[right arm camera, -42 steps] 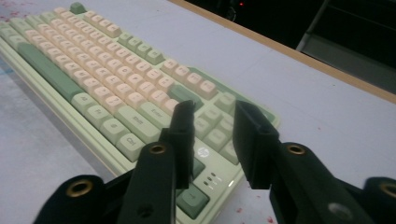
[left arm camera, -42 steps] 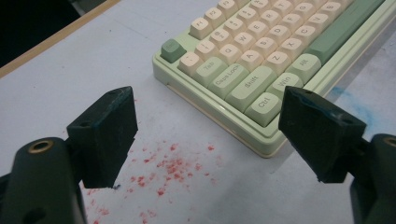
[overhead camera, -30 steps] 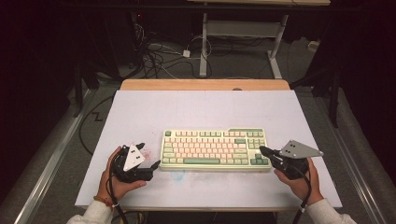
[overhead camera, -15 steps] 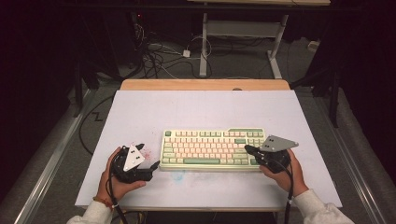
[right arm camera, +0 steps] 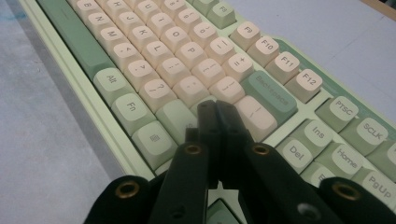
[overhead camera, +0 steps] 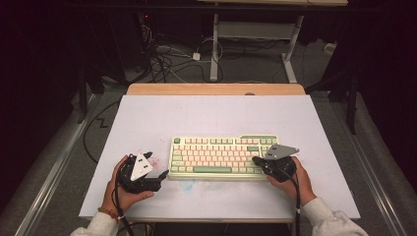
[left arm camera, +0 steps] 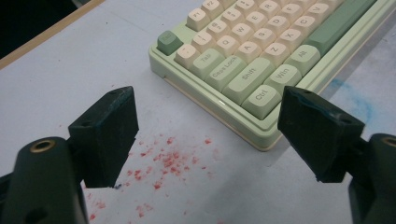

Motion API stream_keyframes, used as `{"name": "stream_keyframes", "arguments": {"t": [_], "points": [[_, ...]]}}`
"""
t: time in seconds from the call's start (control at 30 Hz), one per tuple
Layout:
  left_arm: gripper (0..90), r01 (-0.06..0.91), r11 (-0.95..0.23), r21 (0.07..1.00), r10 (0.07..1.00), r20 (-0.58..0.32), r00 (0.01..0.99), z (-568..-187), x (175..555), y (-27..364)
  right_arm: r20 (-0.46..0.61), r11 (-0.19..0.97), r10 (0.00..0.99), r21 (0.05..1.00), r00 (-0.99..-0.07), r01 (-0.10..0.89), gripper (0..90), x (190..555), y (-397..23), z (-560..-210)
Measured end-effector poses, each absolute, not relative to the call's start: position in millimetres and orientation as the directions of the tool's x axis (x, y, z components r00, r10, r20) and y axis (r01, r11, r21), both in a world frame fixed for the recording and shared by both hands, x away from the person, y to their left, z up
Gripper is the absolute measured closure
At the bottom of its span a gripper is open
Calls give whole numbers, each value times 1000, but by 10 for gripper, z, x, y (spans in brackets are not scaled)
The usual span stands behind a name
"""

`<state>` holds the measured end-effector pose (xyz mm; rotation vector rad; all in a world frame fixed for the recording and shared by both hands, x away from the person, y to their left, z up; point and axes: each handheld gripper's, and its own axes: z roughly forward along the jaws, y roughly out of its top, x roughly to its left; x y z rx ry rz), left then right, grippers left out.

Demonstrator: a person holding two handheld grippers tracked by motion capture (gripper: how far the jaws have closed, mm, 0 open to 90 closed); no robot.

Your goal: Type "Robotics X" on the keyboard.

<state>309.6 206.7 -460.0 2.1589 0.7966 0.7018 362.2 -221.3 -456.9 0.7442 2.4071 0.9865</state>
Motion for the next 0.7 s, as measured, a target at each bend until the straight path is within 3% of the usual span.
{"name": "stream_keyframes", "arguments": {"t": [0.3,0.53,0.57,0.6,0.7], "points": [[232,344,-536,771,725,213,655,-4564,3133,2047,-181,602,620,734,-763,315,900,3600,-2216,-4611],[371,392,-513,764,721,135,679,-4435,3266,1967,-189,599,624,738,-758,310,900,3576,-2217,-4621],[409,389,-514,764,717,134,684,-4414,3284,1953,-190,603,621,736,-760,308,900,3577,-2220,-4619],[515,390,-515,763,711,126,692,-4392,3302,1940,-195,604,620,737,-760,304,900,3576,-2222,-4621],[661,389,-525,757,691,112,714,-4334,3350,1898,-195,602,623,738,-758,305,900,3571,-2223,-4623]]}}
